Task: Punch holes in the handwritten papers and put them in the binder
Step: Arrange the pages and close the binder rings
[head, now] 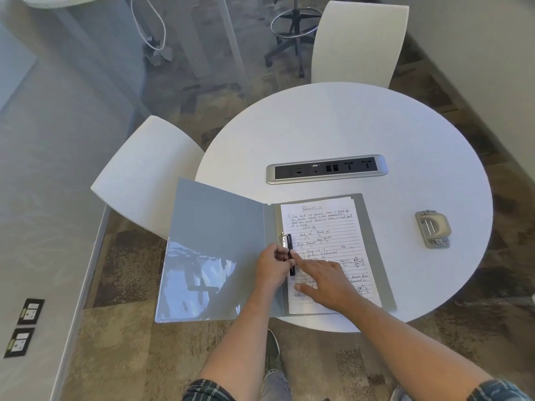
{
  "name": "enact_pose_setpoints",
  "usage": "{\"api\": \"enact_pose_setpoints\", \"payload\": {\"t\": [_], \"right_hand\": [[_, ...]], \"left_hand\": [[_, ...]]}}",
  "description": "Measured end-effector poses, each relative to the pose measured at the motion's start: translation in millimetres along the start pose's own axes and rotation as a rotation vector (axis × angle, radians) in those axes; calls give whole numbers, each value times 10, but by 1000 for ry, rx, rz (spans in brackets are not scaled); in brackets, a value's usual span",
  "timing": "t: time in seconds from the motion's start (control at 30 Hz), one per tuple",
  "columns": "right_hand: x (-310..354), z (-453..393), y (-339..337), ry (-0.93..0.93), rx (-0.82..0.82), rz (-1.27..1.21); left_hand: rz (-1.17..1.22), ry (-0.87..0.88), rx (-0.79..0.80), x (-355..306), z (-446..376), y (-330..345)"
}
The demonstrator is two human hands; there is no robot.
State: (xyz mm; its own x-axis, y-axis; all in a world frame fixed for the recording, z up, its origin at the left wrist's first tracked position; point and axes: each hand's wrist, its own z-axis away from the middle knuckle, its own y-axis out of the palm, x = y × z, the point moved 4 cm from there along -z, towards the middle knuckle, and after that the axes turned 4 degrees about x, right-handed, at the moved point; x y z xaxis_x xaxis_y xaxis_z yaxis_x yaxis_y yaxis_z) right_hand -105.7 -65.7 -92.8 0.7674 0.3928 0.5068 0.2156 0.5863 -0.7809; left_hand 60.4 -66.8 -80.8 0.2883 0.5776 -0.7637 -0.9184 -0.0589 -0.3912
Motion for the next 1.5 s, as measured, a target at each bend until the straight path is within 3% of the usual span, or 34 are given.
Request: {"api": "enact_pose_setpoints", "payload": {"t": [0.47, 1.07, 1.2, 1.5], "right_hand": [[125, -263, -36, 30, 23, 229], [-142, -364, 103, -181, -153, 168], [-201, -344, 176, -161, -186, 85], [-209, -355, 249, -126, -230, 159]], "left_hand": [[-297, 20, -42, -18, 217, -37], [-392, 74, -87, 11, 296, -42], [-421, 78, -92, 23, 276, -55], [-399, 84, -125, 101, 256, -54]]}}
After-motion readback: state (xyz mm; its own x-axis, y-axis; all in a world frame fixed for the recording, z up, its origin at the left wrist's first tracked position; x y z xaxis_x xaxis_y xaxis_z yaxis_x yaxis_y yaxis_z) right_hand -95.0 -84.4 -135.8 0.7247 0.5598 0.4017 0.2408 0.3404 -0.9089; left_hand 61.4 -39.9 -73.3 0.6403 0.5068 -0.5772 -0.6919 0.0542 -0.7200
